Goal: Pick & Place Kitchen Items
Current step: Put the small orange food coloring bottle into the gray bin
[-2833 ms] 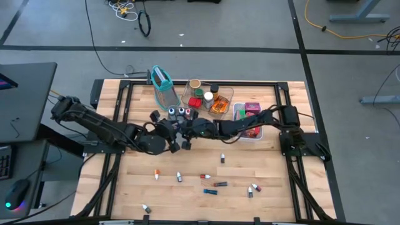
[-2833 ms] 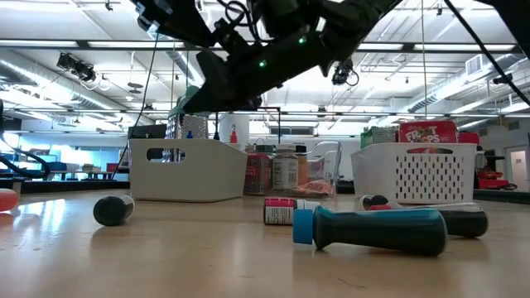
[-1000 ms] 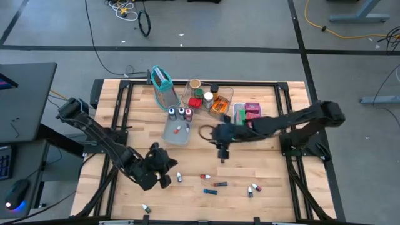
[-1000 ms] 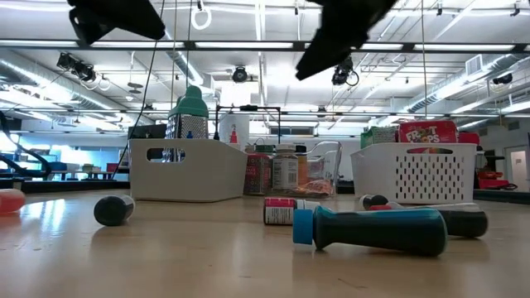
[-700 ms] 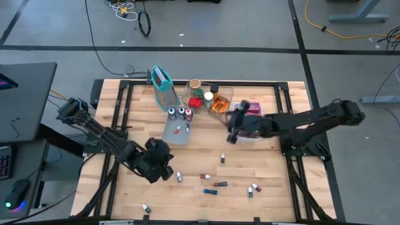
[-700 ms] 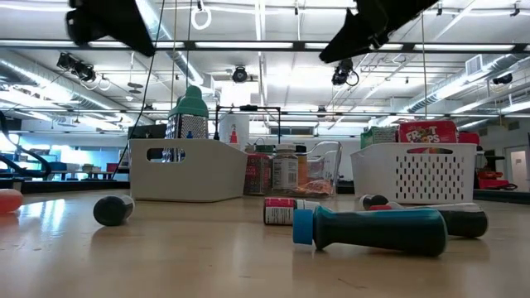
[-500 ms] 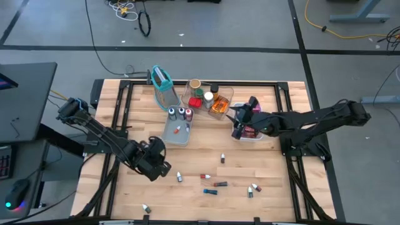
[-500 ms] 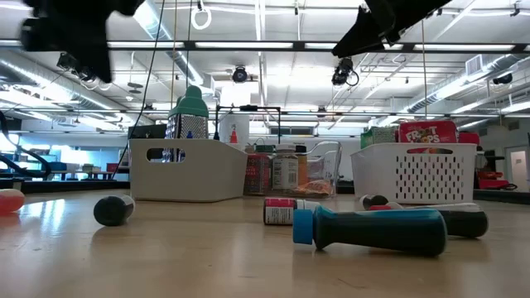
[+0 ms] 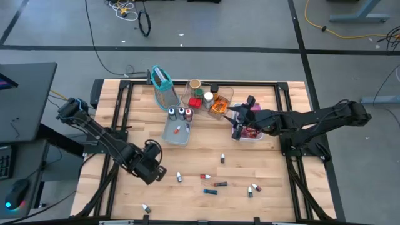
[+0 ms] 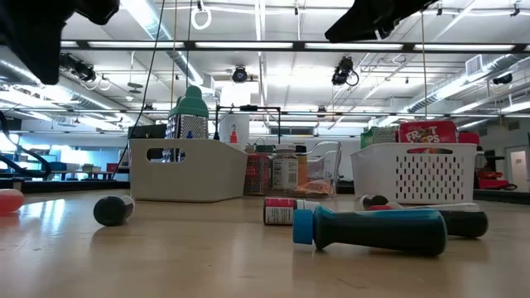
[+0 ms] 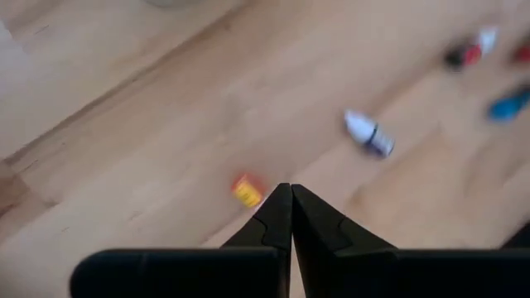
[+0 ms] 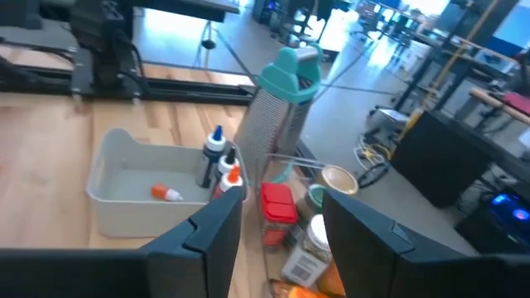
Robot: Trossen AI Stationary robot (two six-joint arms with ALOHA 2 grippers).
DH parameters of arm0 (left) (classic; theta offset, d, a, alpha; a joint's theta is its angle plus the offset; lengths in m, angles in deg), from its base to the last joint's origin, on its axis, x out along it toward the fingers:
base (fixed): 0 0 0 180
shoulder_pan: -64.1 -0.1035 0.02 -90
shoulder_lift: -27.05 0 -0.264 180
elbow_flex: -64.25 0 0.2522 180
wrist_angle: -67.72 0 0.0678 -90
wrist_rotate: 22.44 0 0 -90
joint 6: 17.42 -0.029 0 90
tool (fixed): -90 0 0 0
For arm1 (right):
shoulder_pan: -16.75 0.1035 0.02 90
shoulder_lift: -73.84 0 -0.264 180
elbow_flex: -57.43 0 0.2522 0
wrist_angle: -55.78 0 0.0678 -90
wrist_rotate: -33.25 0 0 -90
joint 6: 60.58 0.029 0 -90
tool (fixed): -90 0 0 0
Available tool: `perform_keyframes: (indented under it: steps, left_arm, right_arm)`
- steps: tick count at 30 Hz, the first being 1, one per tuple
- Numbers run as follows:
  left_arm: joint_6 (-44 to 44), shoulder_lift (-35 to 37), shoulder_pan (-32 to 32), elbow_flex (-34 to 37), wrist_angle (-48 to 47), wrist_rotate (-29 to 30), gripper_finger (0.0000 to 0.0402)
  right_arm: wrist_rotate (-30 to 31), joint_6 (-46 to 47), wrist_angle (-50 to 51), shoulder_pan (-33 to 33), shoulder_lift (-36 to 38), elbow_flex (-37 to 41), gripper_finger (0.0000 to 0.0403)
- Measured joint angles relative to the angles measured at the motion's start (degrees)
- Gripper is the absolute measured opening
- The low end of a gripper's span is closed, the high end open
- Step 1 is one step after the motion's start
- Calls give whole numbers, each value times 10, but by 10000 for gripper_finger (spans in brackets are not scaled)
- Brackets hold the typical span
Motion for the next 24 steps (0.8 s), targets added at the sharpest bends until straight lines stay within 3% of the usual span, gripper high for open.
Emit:
perform_keyframes:
  steps: [3,10,24]
  left_arm:
    - [-53,0,-12,0,1,-46,17]
    - [20,-4,-11,0,5,-55,45]
    - [158,-107,-11,23,47,-94,198]
  right_arm:
    - [-16,-5,-3,0,0,0,178]
    - [-19,5,-5,0,0,0,178]
    - [-19,18,29,0,0,0,178]
